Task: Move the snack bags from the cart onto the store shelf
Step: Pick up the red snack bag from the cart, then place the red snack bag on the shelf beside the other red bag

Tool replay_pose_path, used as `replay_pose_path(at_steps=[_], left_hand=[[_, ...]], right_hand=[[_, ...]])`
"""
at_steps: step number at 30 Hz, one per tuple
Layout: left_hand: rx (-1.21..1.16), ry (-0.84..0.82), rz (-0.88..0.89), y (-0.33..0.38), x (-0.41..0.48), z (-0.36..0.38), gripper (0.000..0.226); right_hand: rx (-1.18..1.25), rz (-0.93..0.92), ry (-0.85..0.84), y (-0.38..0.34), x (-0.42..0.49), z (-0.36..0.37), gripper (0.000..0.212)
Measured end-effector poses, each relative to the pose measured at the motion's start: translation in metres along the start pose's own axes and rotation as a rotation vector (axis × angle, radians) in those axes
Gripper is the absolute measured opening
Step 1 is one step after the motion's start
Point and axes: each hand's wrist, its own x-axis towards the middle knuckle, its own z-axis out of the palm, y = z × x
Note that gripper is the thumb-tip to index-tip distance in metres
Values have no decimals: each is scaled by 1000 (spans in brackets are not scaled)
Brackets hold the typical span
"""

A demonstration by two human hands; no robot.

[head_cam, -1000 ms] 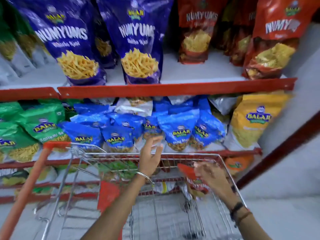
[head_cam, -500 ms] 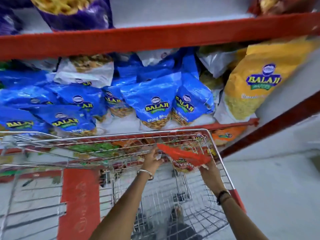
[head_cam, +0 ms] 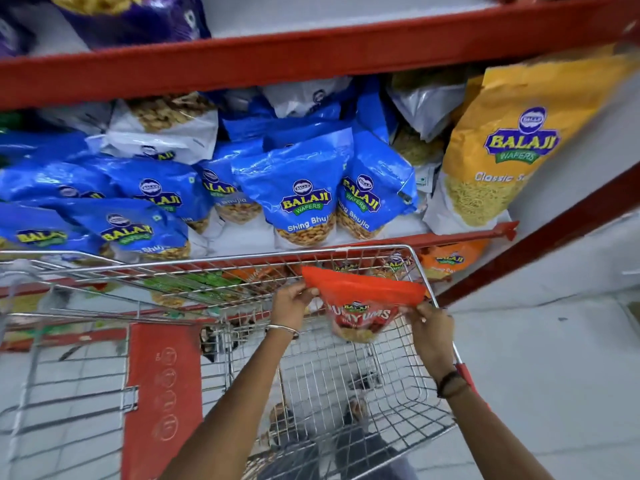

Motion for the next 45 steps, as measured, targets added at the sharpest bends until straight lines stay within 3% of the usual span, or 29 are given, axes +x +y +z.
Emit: replay_pose_path(at_steps=[2,6,8,16,20,24,29,32,35,40,43,45], left_hand=[[29,21,79,32,-16,-9,13],[51,28,143,102,-48,-32,12],[2,9,174,145,-62,-42,22],[152,12,524,338,-91,-80,17],[58,2,575,419,-88,-86,17],[-48,48,609,477,-77,-84,9],[-192,160,668,512,-34,-80,10],[-253,229,686,507,3,-75,18],[-317,304,646,486,41,-67,16],[-438,321,660,481,84,-52,9],[-452,327,637,492,102,-50,10],[-457,306,626,497,110,-52,10]], right_hand=[[68,-72,22,-14,-5,-16,42],[311,-113,19,-54,-12,-59,33],[311,-243,51,-83,-14,-84,35],[630,-582,75,-221,3,-190,29],[719,-678,87,-290,28,-228,11],[756,-747,131,-349,60,-253,9],[781,-815,188,-395,107,-255,5],[807,-793,211,-404,140,-234,25],[802,-749,216,-399,170,-201,32],[849,-710,256,-405,205,-169,23],[891,-670,210,-420,222,-170,25],[950,-632,140,-426,230,-172,14]])
